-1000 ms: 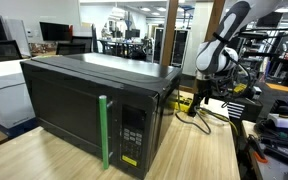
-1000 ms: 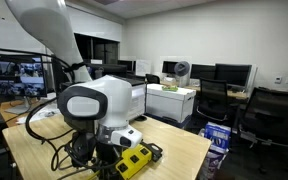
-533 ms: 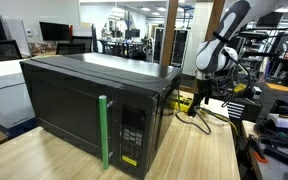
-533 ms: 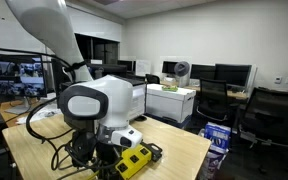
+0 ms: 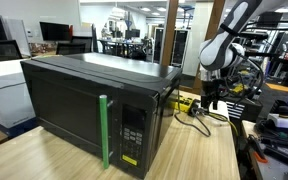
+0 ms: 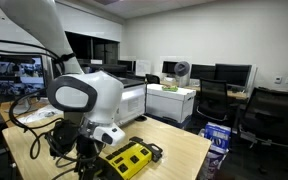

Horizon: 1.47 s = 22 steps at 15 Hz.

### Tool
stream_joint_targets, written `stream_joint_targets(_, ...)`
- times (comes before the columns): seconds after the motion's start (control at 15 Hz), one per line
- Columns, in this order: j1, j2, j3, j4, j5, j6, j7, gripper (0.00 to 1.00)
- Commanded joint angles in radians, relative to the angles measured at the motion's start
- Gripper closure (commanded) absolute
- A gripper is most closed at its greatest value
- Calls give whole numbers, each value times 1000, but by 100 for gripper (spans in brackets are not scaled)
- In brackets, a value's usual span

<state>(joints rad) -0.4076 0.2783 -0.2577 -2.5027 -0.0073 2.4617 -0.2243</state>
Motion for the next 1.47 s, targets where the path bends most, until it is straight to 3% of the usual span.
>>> stream_joint_targets(0.0, 42, -49, -4, -93, 7, 28, 33, 0)
stream_joint_targets(0.4, 78, -86, -59, -135, -18, 111, 189, 0)
stream_joint_targets(0.53, 80, -95, -80, -137, -35, 150, 220, 27)
stream_joint_targets(0.87, 79, -110, -111, -132, -47, 186, 253, 63)
stream_joint_targets(1.13, 66, -100, -86, -133, 17, 210, 210, 95)
stream_joint_targets(1.2, 68, -96, -84, -134, 21, 223, 213, 100)
stream_joint_targets(1.4, 72, -98, -85, -126, 12, 213, 220, 97)
